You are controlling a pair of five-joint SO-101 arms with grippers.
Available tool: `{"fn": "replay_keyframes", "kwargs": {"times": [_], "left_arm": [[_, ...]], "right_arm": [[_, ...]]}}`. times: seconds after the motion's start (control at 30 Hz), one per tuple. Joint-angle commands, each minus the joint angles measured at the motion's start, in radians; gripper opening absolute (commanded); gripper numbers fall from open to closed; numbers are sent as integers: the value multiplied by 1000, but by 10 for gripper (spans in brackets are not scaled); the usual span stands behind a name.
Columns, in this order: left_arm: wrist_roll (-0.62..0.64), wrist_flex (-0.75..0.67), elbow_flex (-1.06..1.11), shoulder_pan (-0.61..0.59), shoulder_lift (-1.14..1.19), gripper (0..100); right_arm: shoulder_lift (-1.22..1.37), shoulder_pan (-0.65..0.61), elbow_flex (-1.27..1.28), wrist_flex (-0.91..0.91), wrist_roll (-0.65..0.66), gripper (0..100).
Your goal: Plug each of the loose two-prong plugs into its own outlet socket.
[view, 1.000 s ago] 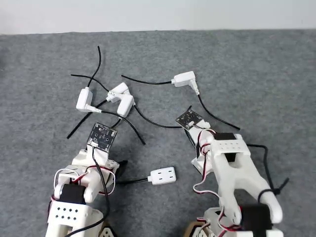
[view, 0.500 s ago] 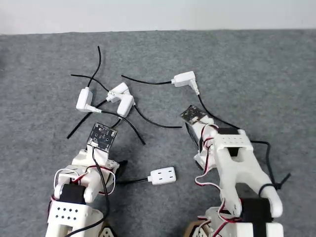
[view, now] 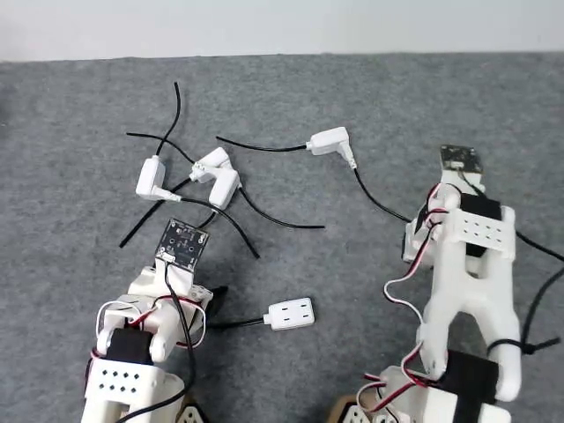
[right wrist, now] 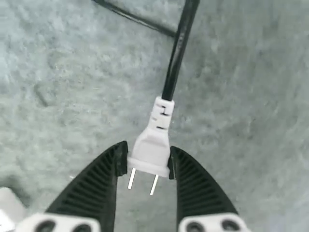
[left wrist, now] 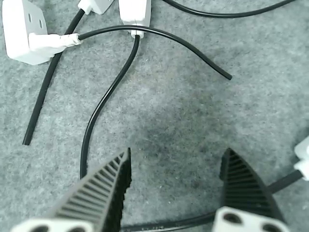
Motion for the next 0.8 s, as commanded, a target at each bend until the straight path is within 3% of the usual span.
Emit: {"fn": "replay_keyframes", "kwargs": {"times": [0.0,0.17,0.43,0.57,0.77], "left_arm": [[6,-23,-4,9,-9,283],[6,-23,-4,9,-9,283],[6,-23,1,9,-9,283],[6,-23,1,9,-9,283],[6,-25,1,9,-9,283]], "right_arm": [[-15,-33,-55,68,-144,8],[-48,-108,-20,116,-256,8],[-136,-147,190,-170,-807,7],[-134,-124,259,-312,-934,7],[-134,-88,301,-375,-950,7]]}}
